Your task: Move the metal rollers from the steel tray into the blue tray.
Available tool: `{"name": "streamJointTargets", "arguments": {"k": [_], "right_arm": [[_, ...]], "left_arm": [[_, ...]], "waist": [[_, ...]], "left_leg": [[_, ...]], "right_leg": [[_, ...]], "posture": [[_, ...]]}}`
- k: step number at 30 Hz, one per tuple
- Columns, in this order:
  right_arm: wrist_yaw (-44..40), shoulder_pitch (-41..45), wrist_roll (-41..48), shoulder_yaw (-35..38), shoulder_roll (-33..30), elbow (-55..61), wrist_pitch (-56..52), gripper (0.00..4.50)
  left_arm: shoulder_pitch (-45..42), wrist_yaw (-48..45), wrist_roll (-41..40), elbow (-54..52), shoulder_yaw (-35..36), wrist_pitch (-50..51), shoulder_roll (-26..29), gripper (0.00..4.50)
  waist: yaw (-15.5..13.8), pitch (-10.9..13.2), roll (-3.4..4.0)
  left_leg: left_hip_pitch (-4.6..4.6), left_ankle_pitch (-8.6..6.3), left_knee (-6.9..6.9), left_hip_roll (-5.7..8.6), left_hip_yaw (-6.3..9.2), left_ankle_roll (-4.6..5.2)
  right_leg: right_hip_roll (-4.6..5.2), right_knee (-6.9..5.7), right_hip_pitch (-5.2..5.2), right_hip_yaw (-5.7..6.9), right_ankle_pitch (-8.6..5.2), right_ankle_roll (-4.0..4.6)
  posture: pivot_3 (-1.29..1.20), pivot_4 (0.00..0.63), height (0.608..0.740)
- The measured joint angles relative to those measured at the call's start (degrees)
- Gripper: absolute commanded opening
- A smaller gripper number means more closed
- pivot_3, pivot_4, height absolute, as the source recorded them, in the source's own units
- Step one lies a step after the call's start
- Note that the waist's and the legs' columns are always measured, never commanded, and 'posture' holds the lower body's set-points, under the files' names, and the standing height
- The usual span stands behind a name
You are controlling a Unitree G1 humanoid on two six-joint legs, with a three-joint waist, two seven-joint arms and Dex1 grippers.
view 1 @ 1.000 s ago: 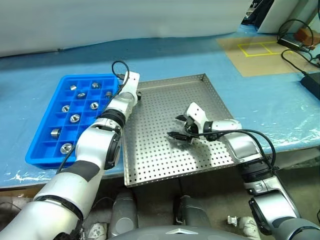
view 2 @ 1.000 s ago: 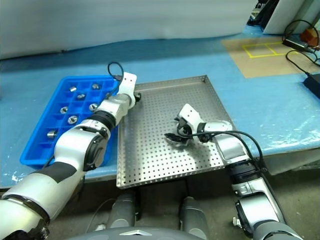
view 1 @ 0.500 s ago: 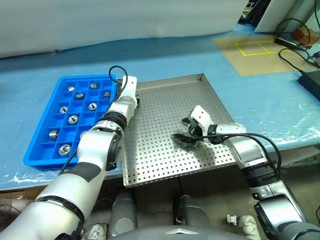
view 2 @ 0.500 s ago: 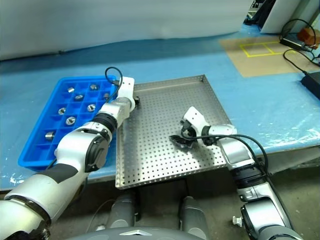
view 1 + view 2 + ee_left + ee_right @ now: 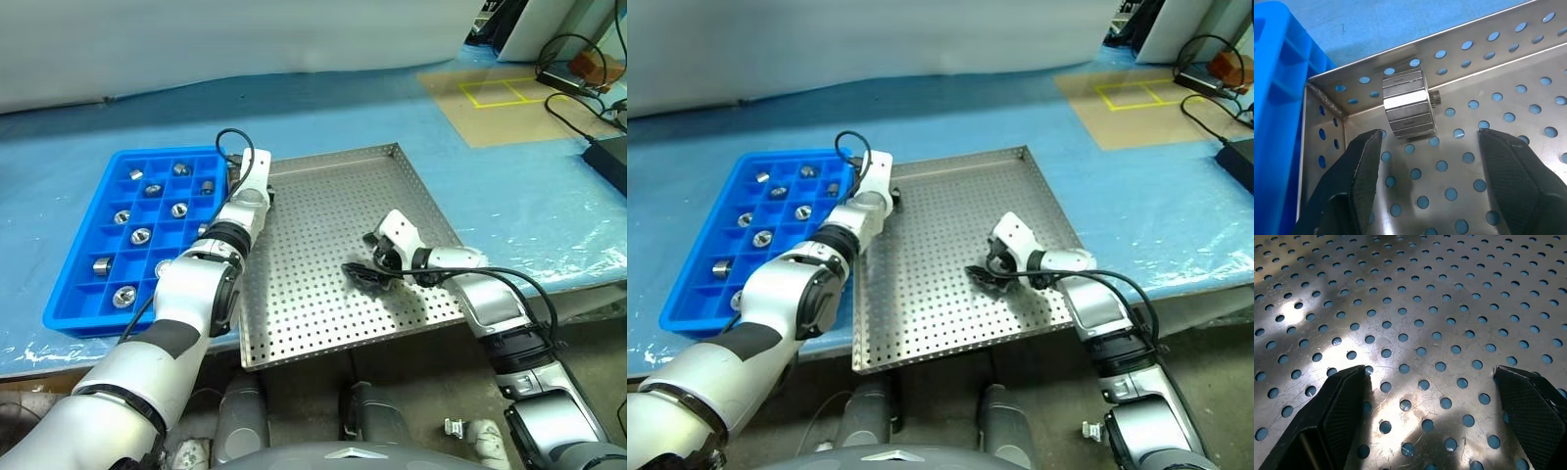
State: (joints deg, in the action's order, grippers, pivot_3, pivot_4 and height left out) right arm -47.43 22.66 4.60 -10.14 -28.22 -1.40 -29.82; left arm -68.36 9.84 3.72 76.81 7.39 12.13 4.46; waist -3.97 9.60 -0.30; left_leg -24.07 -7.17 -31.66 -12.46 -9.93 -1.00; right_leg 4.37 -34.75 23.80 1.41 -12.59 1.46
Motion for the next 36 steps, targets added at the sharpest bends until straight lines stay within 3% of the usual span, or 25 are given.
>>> {"name": "streamJointTargets", "arguments": {"k": [2, 7, 13, 17, 36], "right_arm": [[0.3, -0.6, 0.1, 0.1, -0.1, 0.5, 0.0, 4.5], [0.6, -1.1, 0.1, 0.4, -0.5, 1.0, -0.1, 4.5], [1.7, -1.1, 0.1, 0.4, -0.6, 1.0, -0.2, 4.5], [2.3, -1.2, 0.1, 0.4, -0.7, 0.9, 0.1, 4.5], [2.8, -1.7, 0.1, 0.5, -1.0, 0.7, 1.0, 4.5]], "left_arm": [[0.4, -0.6, 0.1, 0.0, -0.1, -0.8, 0.0, 2.76], [1.0, -0.8, 0.6, 0.1, -0.5, -1.6, -0.3, 1.11], [1.1, 0.5, 1.3, 0.1, -1.0, -1.6, -0.3, 1.11], [1.3, 0.5, 1.3, 0.2, -1.0, -1.6, -0.3, 0.19], [1.9, 1.0, 2.5, 0.2, -1.6, -2.7, -0.1, 0.09]], "waist": [[0.0, 0.0, 0.0], [0.1, 0.0, 0.0], [0.1, 0.0, 0.0], [0.1, 0.0, 0.0], [0.2, 0.0, 0.0]], "left_leg": [[0.01, 0.0, 0.02, 0.01, 0.0, 0.0], [0.05, 0.0, 0.02, 0.04, 0.0, 0.0], [0.06, 0.0, 0.05, 0.04, -0.01, 0.0], [0.06, 0.0, 0.12, 0.05, -0.01, -0.01], [0.11, 0.0, 0.3, 0.14, -0.02, -0.01]], "right_leg": [[0.01, 0.01, -0.01, 0.0, 0.0, 0.0], [0.03, 0.02, -0.04, 0.0, 0.0, 0.0], [0.03, 0.04, -0.04, 0.0, -0.01, -0.01], [0.03, 0.09, -0.04, 0.0, -0.01, -0.02], [0.08, 0.17, -0.04, -0.01, -0.02, -0.03]], "posture": [[-0.22, 0.15, 0.74], [-0.22, 0.15, 0.74], [-0.22, 0.15, 0.74], [-0.23, 0.15, 0.74], [-0.23, 0.15, 0.74]]}}
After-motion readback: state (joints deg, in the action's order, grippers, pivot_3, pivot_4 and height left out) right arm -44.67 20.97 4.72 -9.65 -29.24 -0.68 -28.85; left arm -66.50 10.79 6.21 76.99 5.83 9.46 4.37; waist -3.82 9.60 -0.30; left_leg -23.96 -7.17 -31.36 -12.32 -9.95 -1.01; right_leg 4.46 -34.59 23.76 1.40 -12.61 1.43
